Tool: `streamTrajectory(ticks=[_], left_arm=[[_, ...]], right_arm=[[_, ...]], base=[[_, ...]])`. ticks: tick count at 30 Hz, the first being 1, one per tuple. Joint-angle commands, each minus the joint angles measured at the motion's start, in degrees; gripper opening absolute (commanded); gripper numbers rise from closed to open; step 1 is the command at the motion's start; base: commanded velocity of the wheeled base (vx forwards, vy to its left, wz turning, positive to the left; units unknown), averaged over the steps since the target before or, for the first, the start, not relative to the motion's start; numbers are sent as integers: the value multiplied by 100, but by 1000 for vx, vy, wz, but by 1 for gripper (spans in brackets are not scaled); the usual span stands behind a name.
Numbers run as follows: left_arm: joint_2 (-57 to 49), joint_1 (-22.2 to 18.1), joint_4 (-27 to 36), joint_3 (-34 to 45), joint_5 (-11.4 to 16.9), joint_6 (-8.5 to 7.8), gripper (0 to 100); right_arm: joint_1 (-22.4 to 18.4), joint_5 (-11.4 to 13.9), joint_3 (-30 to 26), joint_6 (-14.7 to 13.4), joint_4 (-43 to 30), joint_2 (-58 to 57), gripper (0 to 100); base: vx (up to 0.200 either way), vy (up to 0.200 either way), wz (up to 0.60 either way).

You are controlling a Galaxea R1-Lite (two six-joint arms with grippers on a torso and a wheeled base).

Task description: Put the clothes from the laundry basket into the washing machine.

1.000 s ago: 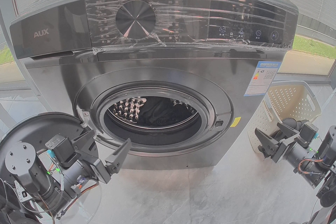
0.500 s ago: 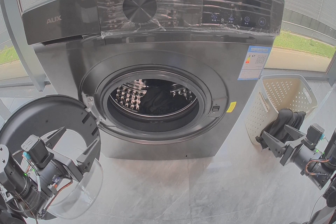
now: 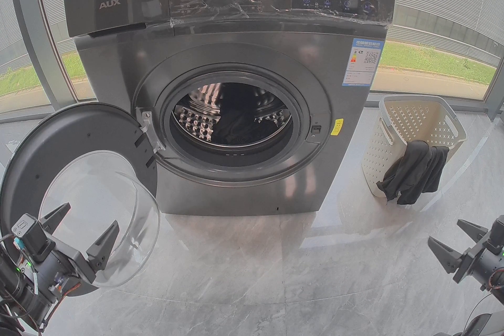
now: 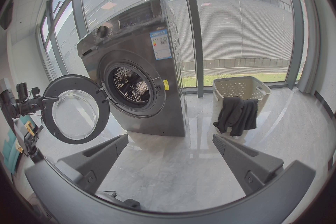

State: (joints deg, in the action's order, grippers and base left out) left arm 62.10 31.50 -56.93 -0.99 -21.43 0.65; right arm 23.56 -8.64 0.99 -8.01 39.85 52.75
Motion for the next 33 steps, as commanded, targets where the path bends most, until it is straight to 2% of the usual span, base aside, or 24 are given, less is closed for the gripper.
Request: streamTrajectory(ticks=[1, 2, 3, 5, 8, 10, 13, 16, 19, 20, 21, 23, 24, 25, 26, 28, 30, 33], left_arm=[[-1991, -628, 1720, 90, 60, -82, 100], [-2325, -698, 2151, 90, 104, -65, 100], [-2325, -698, 2151, 90, 104, -65, 100], [-2888, -1014, 2898, 99, 139, 14, 100], [-3643, -1278, 3566, 99, 157, 234, 100], [-3995, -1419, 3909, 99, 236, 296, 100], [-4663, -1533, 4471, 99, 482, 419, 100], [-5269, -1744, 5192, 99, 869, 428, 100], [-5709, -2122, 5315, 90, 1238, 489, 100], [-5709, -2122, 5315, 90, 1238, 489, 100], [-5700, -2333, 5280, 90, 1396, 445, 100], [-5700, -2456, 5280, 90, 1431, 366, 100], [-5709, -2658, 5280, 99, 1449, 287, 100], [-5718, -2728, 5280, 99, 1449, 225, 100], [-5770, -2886, 5280, 99, 1458, 111, 100], [-5929, -3150, 5289, 99, 1554, -73, 100], [-6113, -3220, 5289, 90, 1827, -302, 100], [-6201, -3176, 5350, 81, 1844, -372, 100]], right_arm=[[-792, 91, -90, 326, -1700, -2832, 100], [-959, 170, -81, 397, -2008, -3183, 100], [-959, 170, -81, 397, -2008, -3183, 100], [-1284, 319, -11, 476, -2491, -3702, 100], [-1451, 398, -20, 467, -2807, -4080, 100], [-1478, 416, -55, 467, -2948, -4282, 100], [-1504, 416, -99, 467, -3273, -4668, 100], [-1565, 416, -99, 423, -3581, -4818, 100], [-1601, 346, -99, 467, -3572, -4809, 100], [-1601, 346, -99, 467, -3572, -4809, 100], [-1750, 355, -99, 476, -3677, -4791, 100], [-1855, 390, -99, 608, -3713, -4783, 100], [-2137, 451, -90, 845, -3721, -4915, 100], [-2260, 565, -90, 889, -3739, -5029, 100], [-2365, 838, -99, 880, -3844, -5240, 100], [-2356, 1023, -81, 880, -4047, -5275, 100], [-2348, 935, -81, 862, -4064, -5275, 100], [-2348, 926, -99, 854, -3968, -5275, 100]], base=[[0, 0, 0], [0, 0, 0], [0, 0, 0], [0, 0, 0], [0, 0, 0], [0, 0, 0], [0, 0, 0], [0, 0, 0], [0, 0, 0], [0, -200, 0], [0, -200, 0], [0, -200, 0], [0, -200, 0], [0, -200, 0], [0, -200, 0], [0, -200, 0], [0, 0, 0], [0, 0, 0]])
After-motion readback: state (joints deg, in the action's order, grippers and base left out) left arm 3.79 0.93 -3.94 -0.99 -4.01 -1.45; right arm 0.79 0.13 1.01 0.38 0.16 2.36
